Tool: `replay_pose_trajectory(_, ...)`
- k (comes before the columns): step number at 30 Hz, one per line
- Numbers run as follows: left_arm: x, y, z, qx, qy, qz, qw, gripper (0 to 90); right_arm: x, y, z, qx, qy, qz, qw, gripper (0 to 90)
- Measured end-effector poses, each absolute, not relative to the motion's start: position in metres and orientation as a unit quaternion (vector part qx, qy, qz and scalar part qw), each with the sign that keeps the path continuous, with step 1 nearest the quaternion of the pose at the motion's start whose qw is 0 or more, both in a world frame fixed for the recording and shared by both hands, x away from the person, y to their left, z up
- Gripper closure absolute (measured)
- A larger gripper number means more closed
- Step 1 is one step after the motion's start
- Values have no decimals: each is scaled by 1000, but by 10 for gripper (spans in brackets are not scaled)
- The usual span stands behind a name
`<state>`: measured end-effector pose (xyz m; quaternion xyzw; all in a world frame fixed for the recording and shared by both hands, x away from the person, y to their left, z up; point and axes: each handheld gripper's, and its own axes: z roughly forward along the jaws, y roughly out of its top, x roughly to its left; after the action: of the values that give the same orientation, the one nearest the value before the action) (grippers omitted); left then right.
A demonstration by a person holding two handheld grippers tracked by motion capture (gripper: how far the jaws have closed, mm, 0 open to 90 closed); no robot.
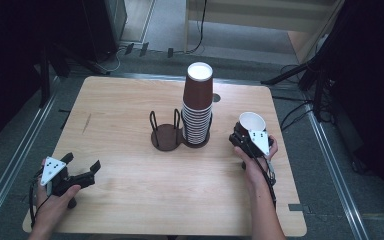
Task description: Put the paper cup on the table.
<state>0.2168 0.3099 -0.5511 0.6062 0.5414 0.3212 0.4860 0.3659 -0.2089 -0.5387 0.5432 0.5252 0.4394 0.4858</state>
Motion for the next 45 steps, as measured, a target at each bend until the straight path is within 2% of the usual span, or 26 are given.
replay_pose_trajectory(21,217,310,-551,606,542,320,487,0,366,-203,-543,525,560,423,481,88)
replay_pose_trajectory(28,217,310,-551,607,542,320,486,0,364,-203,-541,531,569,425,463,53)
replay_pose_trajectory(32,217,310,-551,606,543,319,486,0,362,-204,-539,522,585,429,448,2)
replay_pose_trajectory(45,218,310,-551,606,543,320,485,0,346,-209,-529,511,596,446,430,0)
